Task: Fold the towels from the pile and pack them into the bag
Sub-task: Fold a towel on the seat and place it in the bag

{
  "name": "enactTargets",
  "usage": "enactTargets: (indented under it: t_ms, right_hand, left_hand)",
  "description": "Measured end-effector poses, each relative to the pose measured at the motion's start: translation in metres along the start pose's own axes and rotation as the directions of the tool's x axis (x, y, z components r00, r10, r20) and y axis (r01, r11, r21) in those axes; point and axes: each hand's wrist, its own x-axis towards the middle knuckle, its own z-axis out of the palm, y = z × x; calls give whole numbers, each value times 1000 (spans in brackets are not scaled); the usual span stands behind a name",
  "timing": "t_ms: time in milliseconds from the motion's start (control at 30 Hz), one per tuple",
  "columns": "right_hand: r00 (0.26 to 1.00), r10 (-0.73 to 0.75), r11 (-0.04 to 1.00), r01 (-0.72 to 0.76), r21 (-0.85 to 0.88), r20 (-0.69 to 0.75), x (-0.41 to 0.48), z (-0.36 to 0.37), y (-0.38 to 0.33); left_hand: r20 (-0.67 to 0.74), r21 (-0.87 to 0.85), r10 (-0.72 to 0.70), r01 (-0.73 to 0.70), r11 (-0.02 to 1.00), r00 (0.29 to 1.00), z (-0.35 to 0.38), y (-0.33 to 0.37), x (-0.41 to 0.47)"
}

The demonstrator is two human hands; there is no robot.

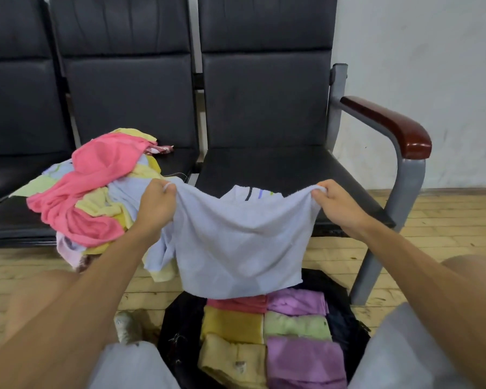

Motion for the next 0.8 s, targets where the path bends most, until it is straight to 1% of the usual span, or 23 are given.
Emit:
enactTargets:
  t_ms: [100, 133, 200, 267, 333, 433, 500, 567, 600, 633, 667, 700, 733, 767, 800]
  right_hand:
    - [997, 38, 989, -48, 142, 73, 2, 8, -6]
    - [994, 50, 985, -64, 158, 93, 2, 11, -7]
    - [990, 63, 992, -76, 105, 125, 3, 15, -5]
    - [980, 59, 997, -68, 46, 189, 2, 16, -4]
    - [963, 55, 996, -70, 49, 263, 2, 16, -3]
    - [935, 67, 994, -91, 53, 349, 0, 8, -1]
    - [913, 91, 990, -125, 62, 398, -3, -1, 0]
    - [912, 94, 977, -162, 140, 400, -8, -7, -3]
    - [931, 78, 970, -154, 189, 357, -9, -9, -4]
    - [960, 55, 972, -114, 203, 273, -9, -12, -6]
    - [987, 29, 983, -56, 175, 156, -8, -14, -6]
    - [1000, 3, 996, -4, 93, 21, -7, -17, -7]
    - [994, -26, 1000, 26, -4, -105, -6, -20, -6]
    - [977, -49, 997, 35, -74, -207, -5, -23, -5]
    - [955, -59, 995, 34, -93, -289, -5, -26, -4]
  left_hand:
    - [-14, 1, 33, -33, 999, 999, 12, 9, -6]
    - [-5, -9, 50, -50, 999, 999, 17, 13, -9]
    - [32, -57, 82, -80, 995, 996, 23, 22, -15]
    - [114, -104, 107, -95, 990, 988, 27, 28, -21]
    - [232, -197, 101, -55, 979, 968, 28, 30, -24]
    - [412, -308, 82, 54, 950, 908, 25, 34, -33]
    - [474, -373, 91, 106, 922, 876, 22, 38, -37]
    - [477, -411, 82, 139, 901, 875, 18, 39, -40]
    - [446, -416, 73, 134, 900, 892, 17, 40, -39]
    - [384, -399, 66, 101, 911, 921, 17, 39, -38]
    - [292, -354, 69, 41, 934, 954, 17, 38, -35]
    - [185, -282, 89, -33, 959, 979, 17, 37, -32]
    - [84, -202, 110, -91, 975, 990, 16, 35, -29]
    - [-3, -149, 119, -118, 982, 993, 16, 33, -24]
    - [-75, -128, 114, -123, 984, 991, 14, 29, -20]
